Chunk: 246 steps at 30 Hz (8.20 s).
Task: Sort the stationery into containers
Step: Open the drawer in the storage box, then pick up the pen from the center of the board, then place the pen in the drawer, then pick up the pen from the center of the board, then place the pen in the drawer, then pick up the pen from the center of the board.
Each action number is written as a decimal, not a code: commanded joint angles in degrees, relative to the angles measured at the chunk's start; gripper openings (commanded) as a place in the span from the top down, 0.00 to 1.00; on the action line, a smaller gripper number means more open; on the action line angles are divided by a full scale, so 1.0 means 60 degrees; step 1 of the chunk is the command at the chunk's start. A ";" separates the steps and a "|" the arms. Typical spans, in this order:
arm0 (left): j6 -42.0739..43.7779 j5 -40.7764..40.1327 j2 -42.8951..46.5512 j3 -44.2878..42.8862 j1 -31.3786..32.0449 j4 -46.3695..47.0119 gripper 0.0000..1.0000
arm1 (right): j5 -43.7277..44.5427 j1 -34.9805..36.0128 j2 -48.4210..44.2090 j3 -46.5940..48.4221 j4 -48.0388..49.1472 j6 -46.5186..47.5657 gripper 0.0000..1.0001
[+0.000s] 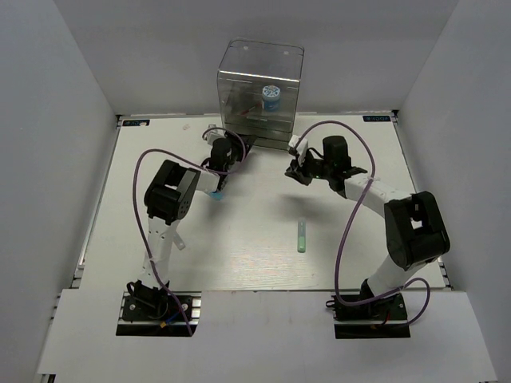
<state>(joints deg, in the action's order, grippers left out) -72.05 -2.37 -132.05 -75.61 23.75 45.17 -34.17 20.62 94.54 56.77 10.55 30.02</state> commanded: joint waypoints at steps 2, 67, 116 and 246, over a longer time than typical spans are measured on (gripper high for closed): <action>-0.0135 -0.0074 -0.0286 -0.0975 -0.0032 -0.0451 0.47 | -0.0296 -0.0229 -0.0449 -0.0073 0.0279 -0.0272 0.78; 0.3379 0.0571 0.4925 0.3154 0.0085 -0.2660 0.22 | -0.2567 -0.0756 -0.0934 0.0116 -0.9218 1.2156 0.36; 0.1665 -0.3911 1.0630 0.5191 -0.0003 -1.5921 0.01 | 0.0069 0.1177 0.3373 0.6923 -0.6728 0.6051 1.00; 0.0261 -0.1172 0.4521 -0.2017 -0.0735 -1.6636 0.10 | 0.0379 -0.0961 -0.0757 0.1143 -0.1098 -0.0434 0.83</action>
<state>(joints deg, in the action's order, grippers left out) -72.36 -3.81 -102.35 -89.58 19.73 -40.80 -29.50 15.31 91.33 63.09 3.27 27.92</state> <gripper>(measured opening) 0.891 0.283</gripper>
